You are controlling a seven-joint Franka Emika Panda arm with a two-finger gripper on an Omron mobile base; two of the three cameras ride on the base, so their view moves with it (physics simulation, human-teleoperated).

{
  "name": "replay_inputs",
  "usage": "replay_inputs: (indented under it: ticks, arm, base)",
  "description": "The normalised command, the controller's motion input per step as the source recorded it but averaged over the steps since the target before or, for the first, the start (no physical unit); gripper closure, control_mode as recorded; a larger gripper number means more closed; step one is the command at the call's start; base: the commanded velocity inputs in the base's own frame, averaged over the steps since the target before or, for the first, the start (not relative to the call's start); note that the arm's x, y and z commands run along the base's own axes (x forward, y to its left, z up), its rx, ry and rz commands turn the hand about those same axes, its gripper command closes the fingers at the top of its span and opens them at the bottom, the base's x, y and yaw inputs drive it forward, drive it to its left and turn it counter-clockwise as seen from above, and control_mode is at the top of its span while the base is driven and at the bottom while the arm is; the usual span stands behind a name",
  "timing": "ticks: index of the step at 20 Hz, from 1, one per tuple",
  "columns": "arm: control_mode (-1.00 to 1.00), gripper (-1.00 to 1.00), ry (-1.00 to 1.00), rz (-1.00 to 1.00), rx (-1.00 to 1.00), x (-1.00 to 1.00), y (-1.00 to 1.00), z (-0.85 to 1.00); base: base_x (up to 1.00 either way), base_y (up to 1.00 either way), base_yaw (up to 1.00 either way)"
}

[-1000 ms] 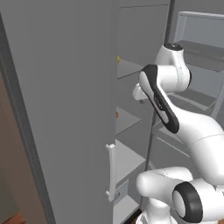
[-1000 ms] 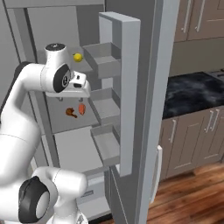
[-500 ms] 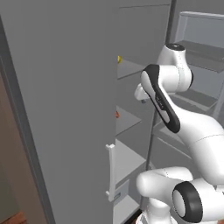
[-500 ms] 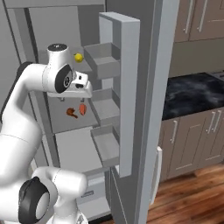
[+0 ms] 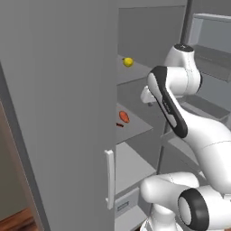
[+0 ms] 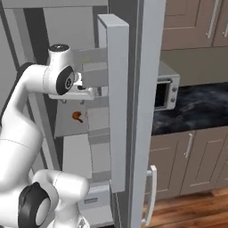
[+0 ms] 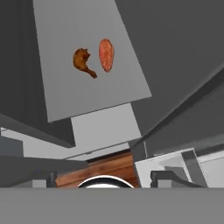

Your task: Take the orange and lemon from the highest rack and move them to the second highest rack where the sweet potato and chicken drumstick are located, to maximize freezer space. Close the freezer door after rearranging.

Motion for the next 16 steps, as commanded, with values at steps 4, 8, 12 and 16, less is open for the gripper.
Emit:
replay_inputs:
  ticks: [4,8,12,16]
  arm:
    - [1.0,-1.0,0.0,0.0,0.0,0.0,0.0,0.0]
    - [1.0,-1.0,0.0,0.0,0.0,0.0,0.0,0.0]
    - [1.0,-1.0,0.0,0.0,0.0,0.0,0.0,0.0]
    - [1.0,-1.0,0.0,0.0,0.0,0.0,0.0,0.0]
  base:
    - [0.33,-0.11,0.2]
    - [0.43,-0.03,0.16]
    - [0.32,-0.1,0.13]
    - [0.57,-0.12,0.16]
